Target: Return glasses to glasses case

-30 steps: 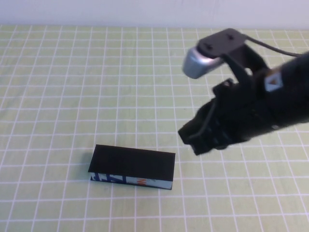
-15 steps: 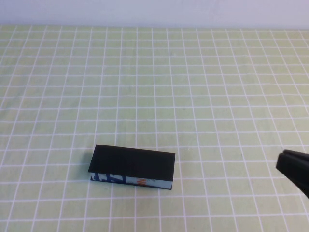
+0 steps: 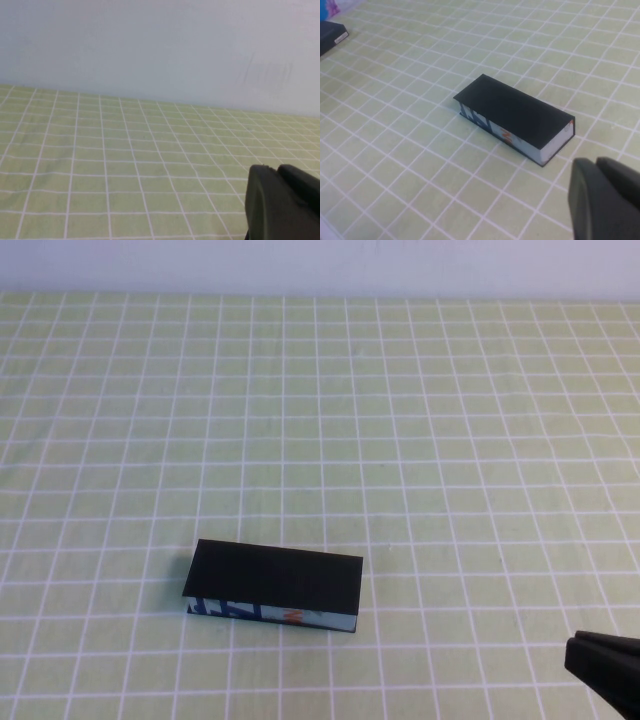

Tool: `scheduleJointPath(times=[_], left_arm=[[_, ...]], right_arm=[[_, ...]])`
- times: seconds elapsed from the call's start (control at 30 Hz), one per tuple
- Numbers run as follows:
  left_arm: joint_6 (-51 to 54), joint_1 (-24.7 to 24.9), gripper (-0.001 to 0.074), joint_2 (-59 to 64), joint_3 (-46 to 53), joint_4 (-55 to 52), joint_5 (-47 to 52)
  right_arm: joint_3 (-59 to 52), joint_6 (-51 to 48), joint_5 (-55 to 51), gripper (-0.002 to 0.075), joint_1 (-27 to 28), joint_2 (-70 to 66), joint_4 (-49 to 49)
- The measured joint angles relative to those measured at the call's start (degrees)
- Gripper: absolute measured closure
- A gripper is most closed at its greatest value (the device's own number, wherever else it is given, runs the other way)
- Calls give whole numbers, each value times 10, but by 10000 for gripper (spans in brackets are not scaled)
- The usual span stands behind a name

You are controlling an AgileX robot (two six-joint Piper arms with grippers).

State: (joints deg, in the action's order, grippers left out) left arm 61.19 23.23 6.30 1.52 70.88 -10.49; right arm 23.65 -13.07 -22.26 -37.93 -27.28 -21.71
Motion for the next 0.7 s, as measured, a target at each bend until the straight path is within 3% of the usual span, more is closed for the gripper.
scheduleJointPath(times=[0.13, 0.3, 0.37, 0.6, 0.7], left_arm=[[0, 0, 737, 0, 0, 6, 0], [0, 0, 737, 0, 0, 10, 0], [0, 0, 737, 0, 0, 10, -1], [0, 0, 737, 0, 0, 11, -3], [0, 0, 737, 0, 0, 11, -3]], right_arm=[[0, 0, -2, 737, 0, 0, 5], [-8, -2, 13, 737, 13, 1, 101], [-23, 0, 44, 737, 54, 4, 108], [-114, 0, 130, 737, 294, 54, 38], [-160, -7, 151, 737, 352, 106, 34]])
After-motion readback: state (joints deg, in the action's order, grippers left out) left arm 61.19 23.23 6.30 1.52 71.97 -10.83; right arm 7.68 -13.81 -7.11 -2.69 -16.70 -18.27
